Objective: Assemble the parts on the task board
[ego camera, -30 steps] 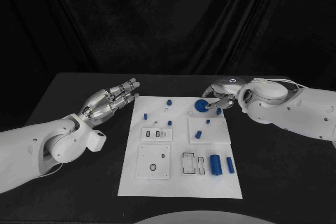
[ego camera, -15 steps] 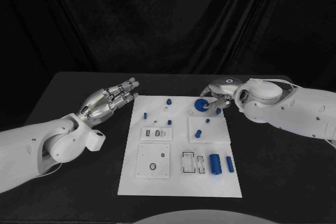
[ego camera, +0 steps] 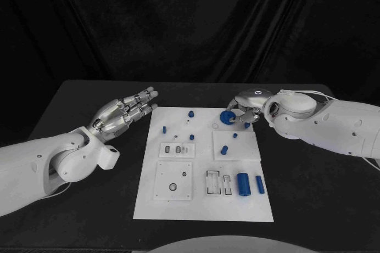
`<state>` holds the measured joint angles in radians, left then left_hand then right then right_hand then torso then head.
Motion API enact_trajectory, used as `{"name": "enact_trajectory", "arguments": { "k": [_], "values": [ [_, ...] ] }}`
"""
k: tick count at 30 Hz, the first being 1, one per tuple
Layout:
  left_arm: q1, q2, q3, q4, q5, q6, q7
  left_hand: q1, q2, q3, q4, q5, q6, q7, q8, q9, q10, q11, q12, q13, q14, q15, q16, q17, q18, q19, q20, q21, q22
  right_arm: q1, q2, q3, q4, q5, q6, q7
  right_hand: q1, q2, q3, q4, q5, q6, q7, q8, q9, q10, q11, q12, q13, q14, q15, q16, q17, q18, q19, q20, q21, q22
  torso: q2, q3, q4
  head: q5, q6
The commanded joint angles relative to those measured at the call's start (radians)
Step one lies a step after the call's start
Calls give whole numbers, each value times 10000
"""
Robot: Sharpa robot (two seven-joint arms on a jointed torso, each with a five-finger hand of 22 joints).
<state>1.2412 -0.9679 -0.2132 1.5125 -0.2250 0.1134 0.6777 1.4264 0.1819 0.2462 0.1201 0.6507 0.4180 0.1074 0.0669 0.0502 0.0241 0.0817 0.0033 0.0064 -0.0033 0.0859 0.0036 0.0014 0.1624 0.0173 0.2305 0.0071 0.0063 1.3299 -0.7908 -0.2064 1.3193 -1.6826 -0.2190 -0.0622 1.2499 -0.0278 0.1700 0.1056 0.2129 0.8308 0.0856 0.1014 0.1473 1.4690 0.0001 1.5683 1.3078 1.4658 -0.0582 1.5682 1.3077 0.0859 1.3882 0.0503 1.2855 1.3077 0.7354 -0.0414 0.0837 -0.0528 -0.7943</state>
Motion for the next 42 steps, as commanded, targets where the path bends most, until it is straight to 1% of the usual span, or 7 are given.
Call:
{"name": "enact_trajectory", "arguments": {
  "k": [1, 10, 16, 18, 19, 24, 42],
  "values": [
    [9, 23, 8, 10, 16, 178, 1301, -32, -40, 56, -23, 38, -55, 47, 3, -9, 8, 45, 35, 7, 33, 66, -36, -14, 185, -21, 76, 28, 15, -74, 30, -10, -64, -81, 29, 91, 202, 2, 30, -144, 103, 193, 8, 126, 95, 1018, -32, 25, 2630, 996, -32, -73, 2483, -81, -59, 2, -64, 574, 1, 7, 11, -13, -9],
    [8, 29, 8, 2, 16, 234, 1248, -33, -36, 67, -25, 39, -30, 53, 8, -6, 12, 51, 36, 9, 33, 78, -36, -14, 186, -18, 82, 30, 17, -122, 69, -10, -122, -81, -36, 316, 556, -45, 185, -520, 541, 757, -3, 622, 474, 1018, -37, 25, 2630, 956, -43, -156, 2373, -64, -93, 0, -174, 579, -4, 1, 6, 3, -3],
    [7, 17, 8, 8, 16, 255, 1205, -33, -34, 74, -26, 39, -25, 58, 10, -5, 14, 57, 37, 9, 33, 83, -36, -14, 186, -13, 87, 32, 19, -127, 14, -9, -18, -61, -348, 551, 443, -29, 83, -578, 795, 1109, -133, 1392, 1132, 1018, -162, 25, 2630, 984, -136, -114, 2441, -100, 42, -90, -54, 737, -9, 0, 5, 53, -5],
    [7, 12, 8, 10, 16, 258, 1195, -33, -34, 74, -26, 39, -25, 58, 10, -5, 14, 57, 37, 9, 33, 83, -36, -14, 186, -13, 87, 32, 19, -126, -13, -9, 33, -27, -435, 607, 437, -29, 80, -580, 837, 1097, -143, 1425, 1169, 1018, -160, 25, 2630, 984, -146, -113, 2442, -102, 46, -93, -54, 742, -9, 2, 8, 60, 3],
    [7, 5, 8, 12, 16, 260, 1185, -33, -34, 74, -26, 39, -25, 58, 10, -5, 14, 57, 37, 9, 33, 83, -36, -14, 186, -13, 87, 32, 19, -124, -48, -9, 109, 32, -546, 676, 363, -59, 87, -556, 1528, 1061, -163, 1606, 1365, 1018, -193, 25, 2630, 1003, -160, -77, 2492, -119, 116, -133, 19, 814, -11, 3, 7, 72, 5],
    [7, -4, 7, 9, 16, 272, 1152, -33, -34, 74, -26, 39, -25, 58, 10, -5, 14, 57, 37, 9, 33, 83, -36, -14, 186, -13, 87, 32, 19, -50, -162, -8, 442, 259, -880, 864, 148, -168, 262, -445, 2769, 960, -184, 1921, 1748, 1018, -216, 25, 2630, 1050, -210, 26, 2630, -178, 290, -161, 211, 996, -14, 4, 8, 97, -12],
    [7, 67, 7, -51, 16, 353, 1061, -38, -34, 104, -33, 42, 4, 77, 23, 0, 37, 80, 43, 16, 33, 100, -36, -14, 187, -8, 107, 35, 21, 313, 437, -7, 771, 824, -578, 1012, -371, -411, 789, -66, 3942, 910, -85, 1823, 1922, 1018, -148, 25, 2630, 1050, -172, 26, 2630, -249, 502, -151, 466, 1245, 3, -9, 14, 52, -18]
  ]
}}
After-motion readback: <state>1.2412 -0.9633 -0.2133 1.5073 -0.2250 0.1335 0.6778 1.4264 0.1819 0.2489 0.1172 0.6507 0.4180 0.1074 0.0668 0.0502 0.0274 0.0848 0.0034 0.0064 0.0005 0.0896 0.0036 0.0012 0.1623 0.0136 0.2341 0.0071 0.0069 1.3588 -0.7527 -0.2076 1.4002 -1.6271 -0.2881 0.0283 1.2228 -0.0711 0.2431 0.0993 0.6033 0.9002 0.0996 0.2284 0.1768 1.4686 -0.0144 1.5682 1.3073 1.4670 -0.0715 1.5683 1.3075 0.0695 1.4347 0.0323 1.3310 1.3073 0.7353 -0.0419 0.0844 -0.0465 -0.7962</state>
